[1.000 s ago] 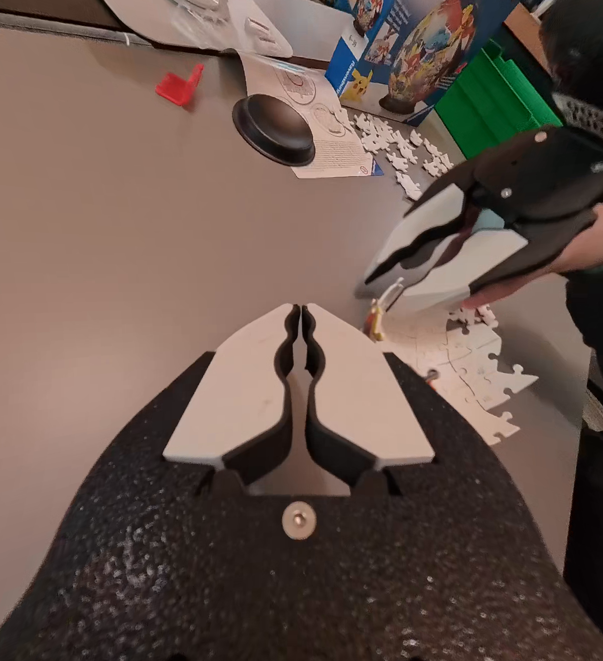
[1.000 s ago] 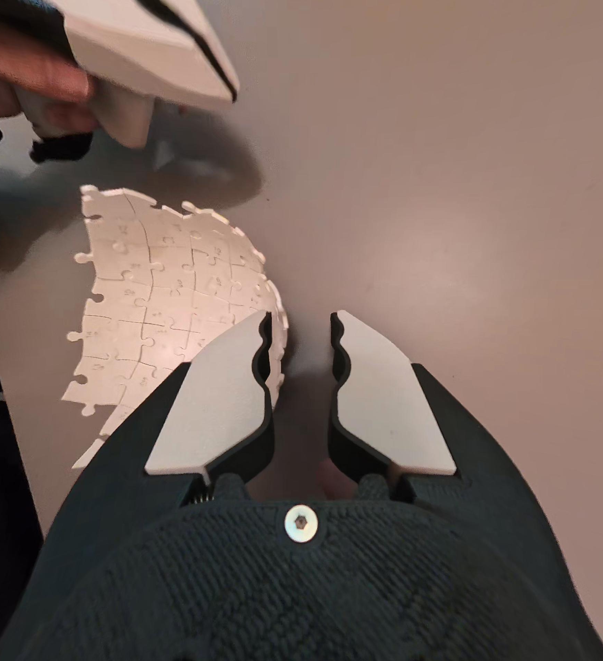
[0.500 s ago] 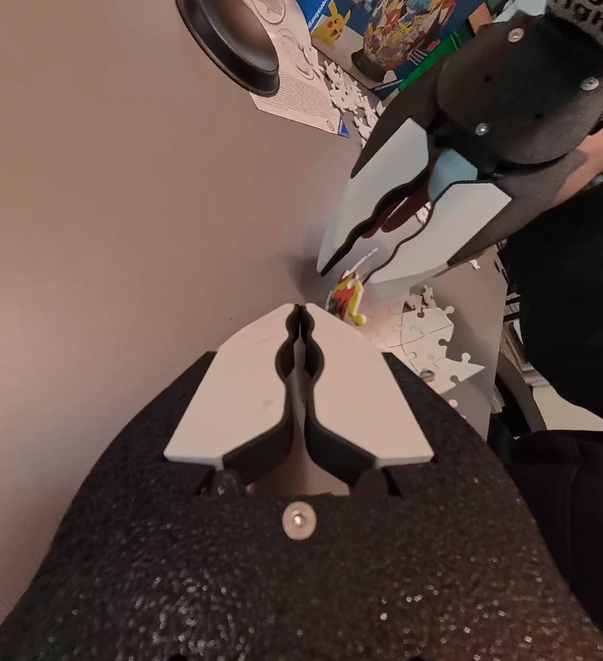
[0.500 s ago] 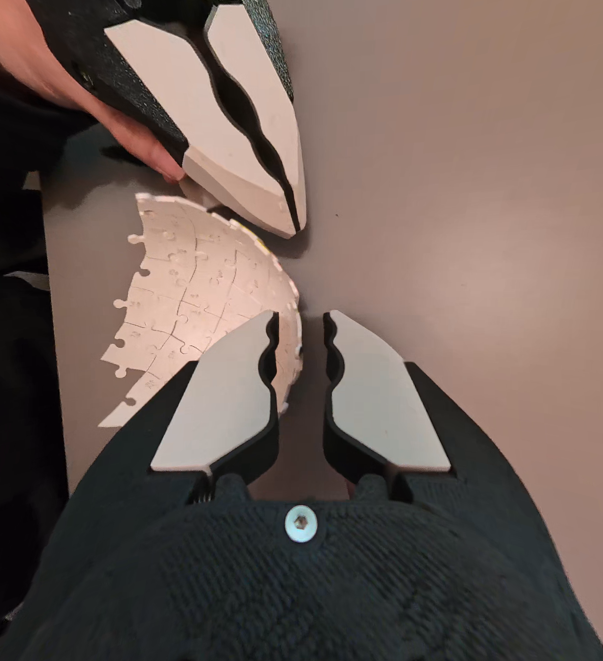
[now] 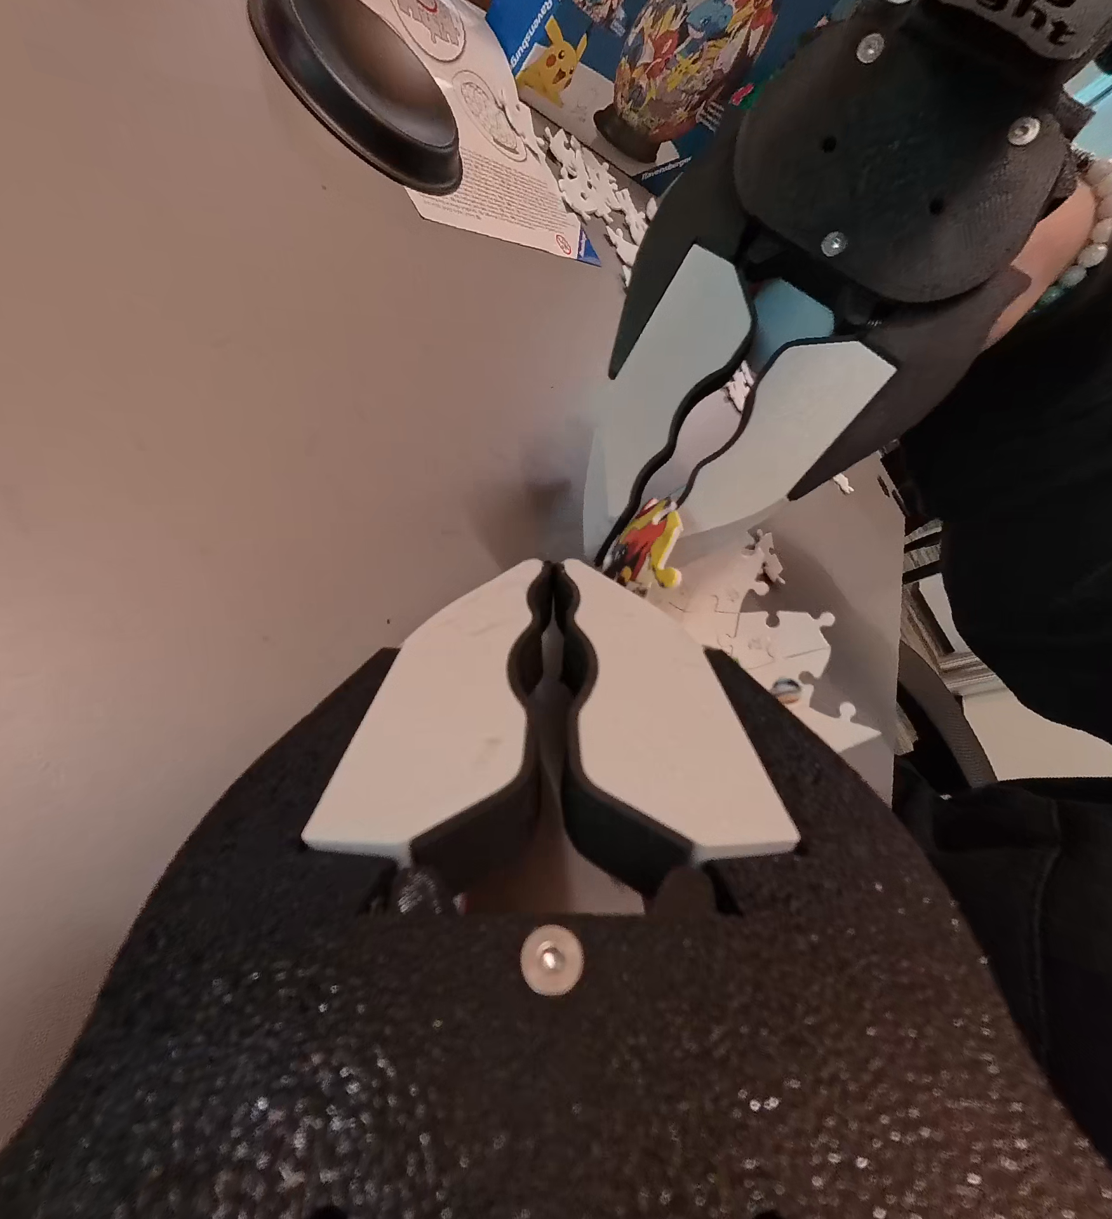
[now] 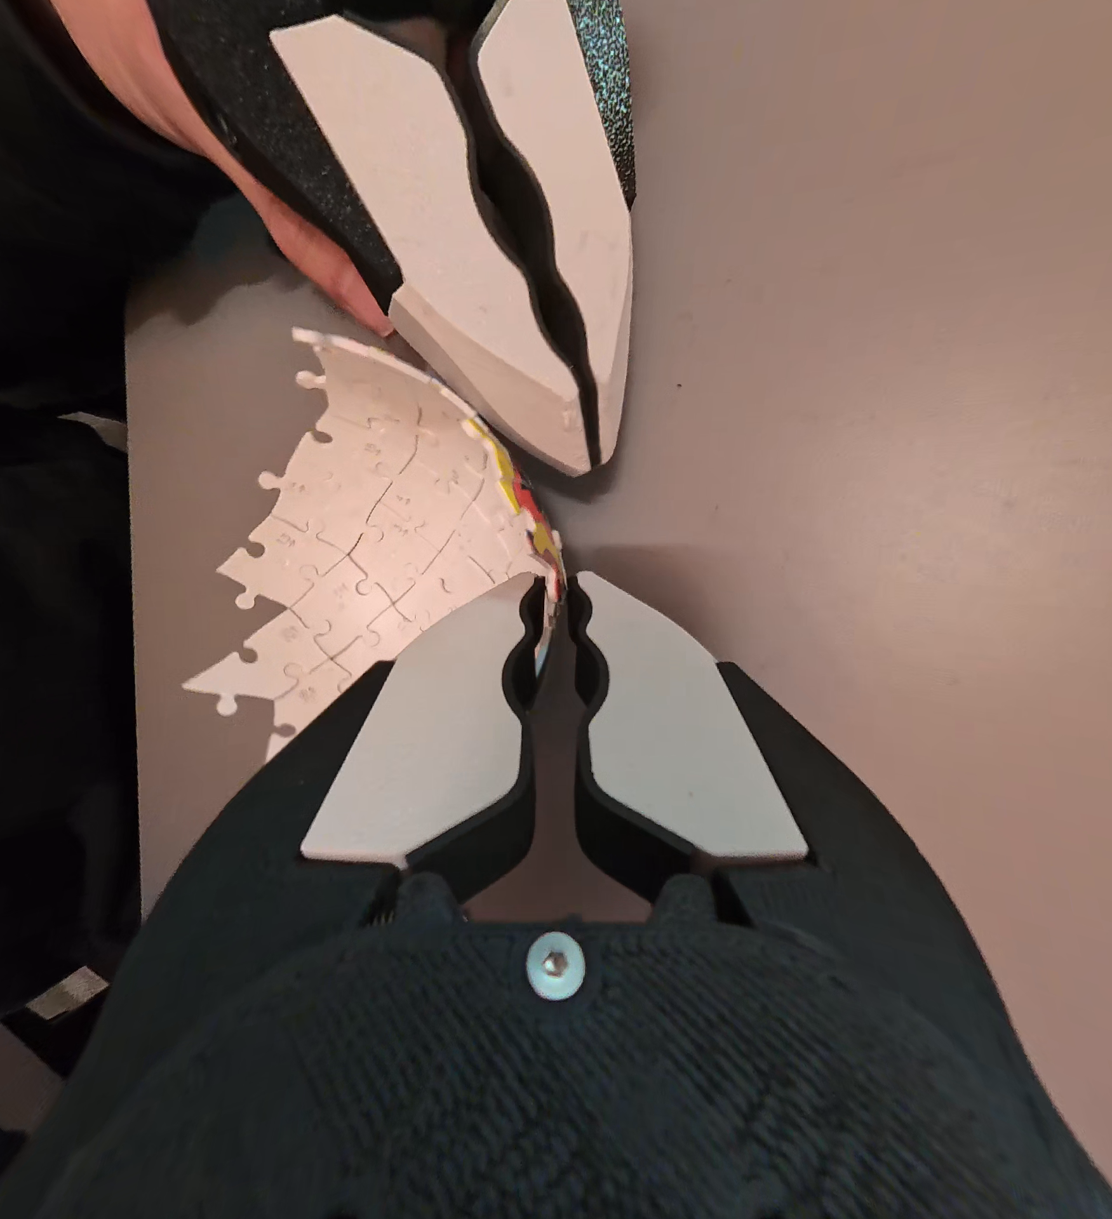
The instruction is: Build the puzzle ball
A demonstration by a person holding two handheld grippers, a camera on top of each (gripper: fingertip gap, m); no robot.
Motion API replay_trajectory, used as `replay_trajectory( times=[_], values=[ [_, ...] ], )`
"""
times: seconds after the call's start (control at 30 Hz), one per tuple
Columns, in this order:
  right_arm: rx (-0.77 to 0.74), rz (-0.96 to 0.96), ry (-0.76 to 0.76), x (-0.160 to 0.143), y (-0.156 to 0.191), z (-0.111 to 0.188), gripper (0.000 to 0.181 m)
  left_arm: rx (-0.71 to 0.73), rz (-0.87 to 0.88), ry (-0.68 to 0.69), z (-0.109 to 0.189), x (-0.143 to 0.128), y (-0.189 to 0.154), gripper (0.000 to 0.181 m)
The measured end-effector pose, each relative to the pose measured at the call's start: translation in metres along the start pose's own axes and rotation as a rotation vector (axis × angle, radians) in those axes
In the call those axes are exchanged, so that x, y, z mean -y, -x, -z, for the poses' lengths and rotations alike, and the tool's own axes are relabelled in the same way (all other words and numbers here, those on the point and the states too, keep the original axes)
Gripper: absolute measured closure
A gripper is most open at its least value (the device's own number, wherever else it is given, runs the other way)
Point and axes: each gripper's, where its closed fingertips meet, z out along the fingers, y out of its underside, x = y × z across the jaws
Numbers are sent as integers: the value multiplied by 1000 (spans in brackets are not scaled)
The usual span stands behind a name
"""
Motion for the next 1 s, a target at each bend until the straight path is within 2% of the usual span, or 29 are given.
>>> replay_trajectory(
  times=[0.03, 0.13, 0.4, 0.6, 0.8, 1.0],
  values=[
    [-5, 9, 4, -1, 0, 1, 174, 1, 2, -4, 0, 0, 0, 181],
    [-31, 9, 24, -7, -2, 2, 165, 5, -6, -10, 0, 0, -1, 181],
    [-99, -58, -5, -16, -3, 16, 156, 23, -24, -8, 0, -2, -3, 181],
    [-108, -78, 11, -22, 0, 9, 163, 14, -18, -6, -1, -3, -3, 181],
    [-105, -81, -57, -12, 0, 12, 172, -9, 4, -15, 1, -2, -4, 181],
    [-113, -69, -25, -13, 0, 9, 175, -10, -10, -7, 0, -3, -5, 181]
  ],
)
